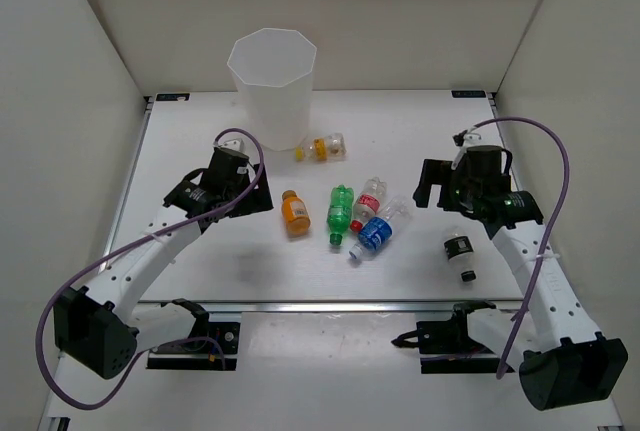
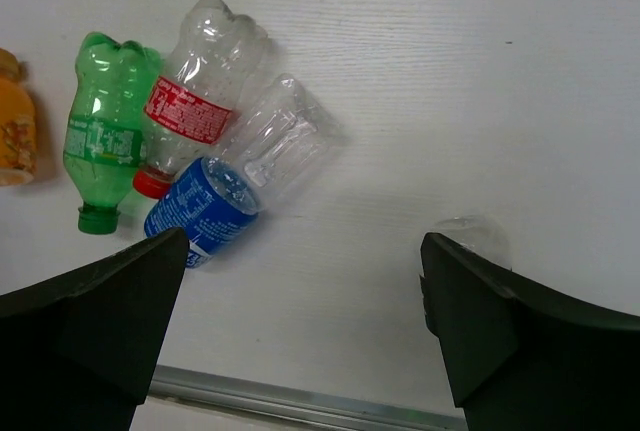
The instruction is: Put the plastic bottles in the bin
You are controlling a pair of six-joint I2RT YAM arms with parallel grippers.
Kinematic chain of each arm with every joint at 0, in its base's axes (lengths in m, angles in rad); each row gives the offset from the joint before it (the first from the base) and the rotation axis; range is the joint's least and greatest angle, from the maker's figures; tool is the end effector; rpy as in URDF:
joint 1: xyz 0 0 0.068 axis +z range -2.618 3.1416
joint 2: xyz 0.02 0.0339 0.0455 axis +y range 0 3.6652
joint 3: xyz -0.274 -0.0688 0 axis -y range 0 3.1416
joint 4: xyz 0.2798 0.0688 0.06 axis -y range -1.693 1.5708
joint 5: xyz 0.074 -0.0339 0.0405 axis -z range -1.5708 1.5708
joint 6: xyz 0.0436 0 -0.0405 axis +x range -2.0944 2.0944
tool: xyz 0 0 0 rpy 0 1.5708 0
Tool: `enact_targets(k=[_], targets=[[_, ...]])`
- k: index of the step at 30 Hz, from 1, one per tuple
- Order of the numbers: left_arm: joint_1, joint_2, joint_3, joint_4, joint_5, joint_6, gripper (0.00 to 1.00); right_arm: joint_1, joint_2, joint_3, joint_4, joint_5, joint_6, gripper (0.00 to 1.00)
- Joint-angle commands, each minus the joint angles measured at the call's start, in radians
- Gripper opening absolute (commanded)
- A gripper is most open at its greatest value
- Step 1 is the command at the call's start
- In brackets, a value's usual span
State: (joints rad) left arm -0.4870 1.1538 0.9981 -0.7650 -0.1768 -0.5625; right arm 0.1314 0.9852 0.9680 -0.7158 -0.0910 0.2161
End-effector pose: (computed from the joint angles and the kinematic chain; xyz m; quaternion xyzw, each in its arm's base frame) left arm 0.2382 -0.1175 0.2868 -0.0638 0.9422 -0.0870 0.3172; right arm 0.2341 0.0349 0.3185 0.0202 0.9126 0.1112 0.3930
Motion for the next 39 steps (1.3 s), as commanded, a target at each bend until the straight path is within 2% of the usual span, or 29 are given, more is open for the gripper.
enact_targets(k=[1,4,6,8,12,16,18,20,27,33,34,35,36,37,39], targets=[[0.001,-0.002,0.034,-0.004,-0.01,0.013,0.99,0.028,-0.037,0.003,-0.013,0.073,-0.041,0.99],[-0.001,0.001,0.011,0.01,0.016,0.015,0.99,-0.081,-0.043,-0.04,-0.048,0.033,-0.047,0.99],[0.004,0.004,-0.007,0.021,0.039,0.016,0.99,-0.198,-0.028,-0.07,-0.091,0.034,-0.041,0.99],[0.005,0.006,-0.015,0.013,0.037,0.021,0.99,-0.271,-0.016,-0.107,-0.1,0.079,-0.037,0.99],[0.024,-0.011,-0.045,0.026,0.059,0.027,0.98,-0.355,0.004,-0.179,-0.116,0.089,-0.058,0.99],[0.042,-0.014,-0.07,0.036,0.095,0.03,0.98,-0.354,0.044,-0.198,-0.106,0.154,-0.047,1.0],[0.042,-0.005,-0.069,0.024,0.089,0.038,0.99,-0.372,0.07,-0.206,-0.096,0.12,-0.087,0.99],[0.05,-0.003,-0.072,0.023,0.1,0.041,0.99,-0.362,0.089,-0.216,-0.08,0.022,-0.135,0.99],[0.094,0.007,-0.059,-0.01,0.108,0.064,0.99,-0.242,0.156,-0.229,-0.076,-0.015,-0.162,0.99],[0.108,0.027,-0.024,-0.033,0.102,0.07,0.99,-0.213,0.285,-0.229,-0.071,-0.009,-0.155,0.96],[0.105,0.032,-0.01,-0.027,0.102,0.067,0.99,-0.21,0.3,-0.232,-0.068,-0.006,-0.155,0.92],[0.097,0.043,-0.006,-0.028,0.105,0.072,0.99,-0.201,0.316,-0.232,-0.068,-0.003,-0.146,0.8],[0.099,0.049,-0.004,-0.027,0.108,0.066,0.99,-0.197,0.322,-0.232,-0.068,0.0,-0.153,0.61],[0.093,0.05,0.007,-0.026,0.111,0.062,0.98,-0.194,0.328,-0.229,-0.071,0.007,-0.149,0.54],[0.068,0.061,0.013,-0.02,0.119,0.065,0.99,-0.182,0.317,-0.215,-0.073,0.008,-0.146,0.5]])
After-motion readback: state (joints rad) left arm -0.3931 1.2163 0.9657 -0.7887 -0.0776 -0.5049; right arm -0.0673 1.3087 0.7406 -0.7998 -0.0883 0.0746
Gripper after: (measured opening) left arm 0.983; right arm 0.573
